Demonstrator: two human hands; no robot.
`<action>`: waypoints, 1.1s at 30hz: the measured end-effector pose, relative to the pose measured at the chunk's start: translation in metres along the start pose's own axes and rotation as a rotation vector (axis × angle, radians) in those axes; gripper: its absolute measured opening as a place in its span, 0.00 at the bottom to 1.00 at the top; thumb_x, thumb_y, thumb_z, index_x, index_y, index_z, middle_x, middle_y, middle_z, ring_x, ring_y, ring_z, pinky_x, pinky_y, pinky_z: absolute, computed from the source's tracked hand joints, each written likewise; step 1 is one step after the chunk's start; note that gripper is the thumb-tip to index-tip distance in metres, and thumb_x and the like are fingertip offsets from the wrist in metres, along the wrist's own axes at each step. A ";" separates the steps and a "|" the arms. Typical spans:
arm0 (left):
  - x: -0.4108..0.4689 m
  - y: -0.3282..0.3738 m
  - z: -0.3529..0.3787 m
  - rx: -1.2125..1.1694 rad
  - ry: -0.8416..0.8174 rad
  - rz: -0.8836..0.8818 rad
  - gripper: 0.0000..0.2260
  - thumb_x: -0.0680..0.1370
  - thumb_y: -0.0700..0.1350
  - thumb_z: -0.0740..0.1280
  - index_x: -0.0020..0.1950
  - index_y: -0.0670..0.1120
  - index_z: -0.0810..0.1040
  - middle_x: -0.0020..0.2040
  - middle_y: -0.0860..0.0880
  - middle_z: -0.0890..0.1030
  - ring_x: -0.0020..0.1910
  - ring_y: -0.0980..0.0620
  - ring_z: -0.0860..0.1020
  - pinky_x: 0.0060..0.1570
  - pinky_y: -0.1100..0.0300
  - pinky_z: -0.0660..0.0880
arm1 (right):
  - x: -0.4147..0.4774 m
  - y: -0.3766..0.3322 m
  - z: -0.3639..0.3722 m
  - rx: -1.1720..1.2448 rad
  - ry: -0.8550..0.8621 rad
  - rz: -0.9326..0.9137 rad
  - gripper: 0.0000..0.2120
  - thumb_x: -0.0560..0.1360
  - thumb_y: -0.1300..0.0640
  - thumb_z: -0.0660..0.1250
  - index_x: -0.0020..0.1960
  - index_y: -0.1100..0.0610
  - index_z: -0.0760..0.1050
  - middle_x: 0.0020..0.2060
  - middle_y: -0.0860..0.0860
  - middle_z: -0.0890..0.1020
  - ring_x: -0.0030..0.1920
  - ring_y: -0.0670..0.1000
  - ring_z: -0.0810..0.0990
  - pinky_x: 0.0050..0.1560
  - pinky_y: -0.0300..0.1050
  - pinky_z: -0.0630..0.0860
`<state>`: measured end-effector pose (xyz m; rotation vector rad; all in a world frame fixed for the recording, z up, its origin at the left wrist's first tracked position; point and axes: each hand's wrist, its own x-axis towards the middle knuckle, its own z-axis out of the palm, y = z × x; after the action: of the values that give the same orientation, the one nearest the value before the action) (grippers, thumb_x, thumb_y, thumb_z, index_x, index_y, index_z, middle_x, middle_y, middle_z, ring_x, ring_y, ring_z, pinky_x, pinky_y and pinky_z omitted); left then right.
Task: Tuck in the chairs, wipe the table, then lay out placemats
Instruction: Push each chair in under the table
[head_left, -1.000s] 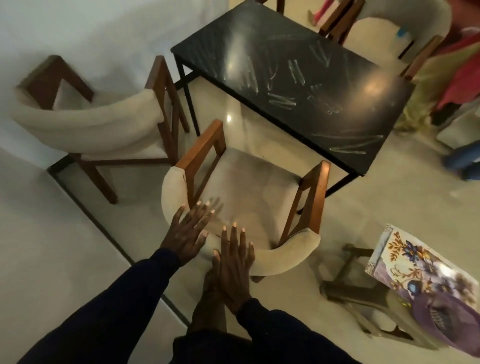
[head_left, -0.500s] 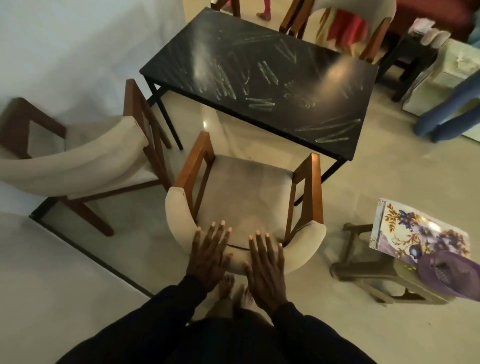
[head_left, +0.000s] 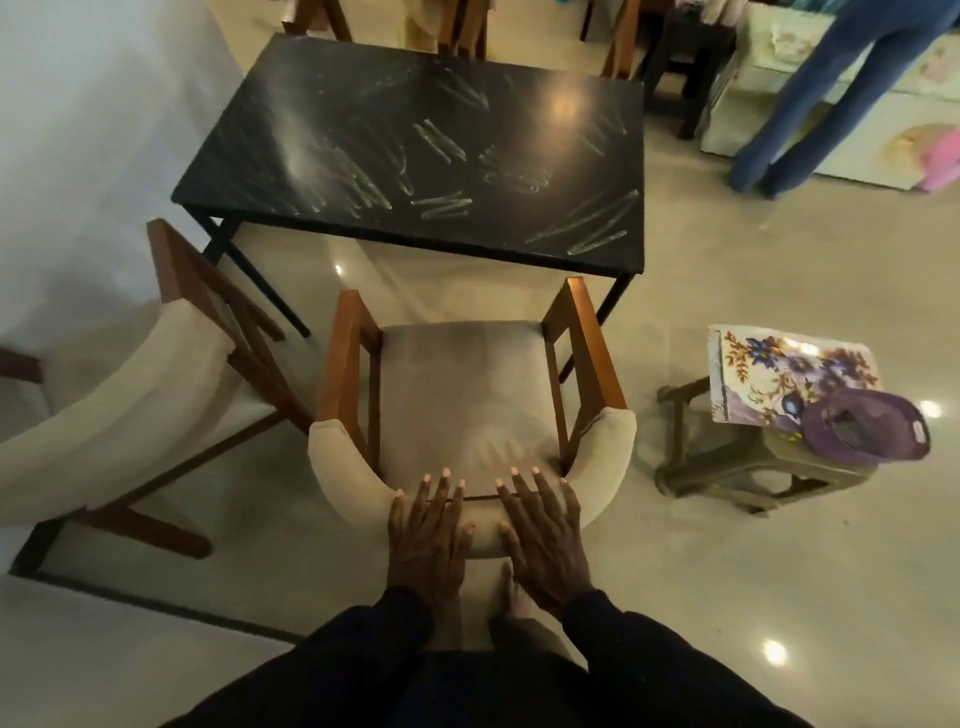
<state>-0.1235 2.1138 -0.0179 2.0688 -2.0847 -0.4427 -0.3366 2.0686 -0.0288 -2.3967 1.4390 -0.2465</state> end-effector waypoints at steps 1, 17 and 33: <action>0.001 0.000 0.000 -0.003 -0.004 0.015 0.26 0.86 0.55 0.54 0.82 0.48 0.68 0.83 0.44 0.67 0.81 0.41 0.66 0.77 0.36 0.56 | -0.001 0.001 0.001 -0.004 -0.003 0.010 0.27 0.87 0.43 0.54 0.85 0.48 0.62 0.84 0.51 0.63 0.86 0.56 0.54 0.83 0.68 0.49; -0.023 -0.013 -0.009 -0.086 -0.026 0.246 0.27 0.89 0.58 0.49 0.74 0.47 0.80 0.77 0.46 0.76 0.76 0.44 0.74 0.72 0.38 0.66 | -0.053 -0.039 0.015 0.010 0.092 0.164 0.26 0.85 0.48 0.56 0.82 0.51 0.67 0.82 0.52 0.67 0.83 0.58 0.63 0.85 0.60 0.46; 0.026 -0.036 -0.003 -0.076 -0.152 0.277 0.24 0.87 0.57 0.53 0.82 0.54 0.68 0.83 0.50 0.66 0.82 0.48 0.64 0.79 0.44 0.52 | -0.009 -0.030 0.007 0.032 0.099 0.228 0.28 0.86 0.47 0.58 0.85 0.49 0.61 0.86 0.52 0.58 0.86 0.57 0.52 0.84 0.63 0.46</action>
<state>-0.0894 2.0878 -0.0290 1.7187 -2.3547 -0.6405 -0.3140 2.0909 -0.0238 -2.1986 1.7224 -0.3320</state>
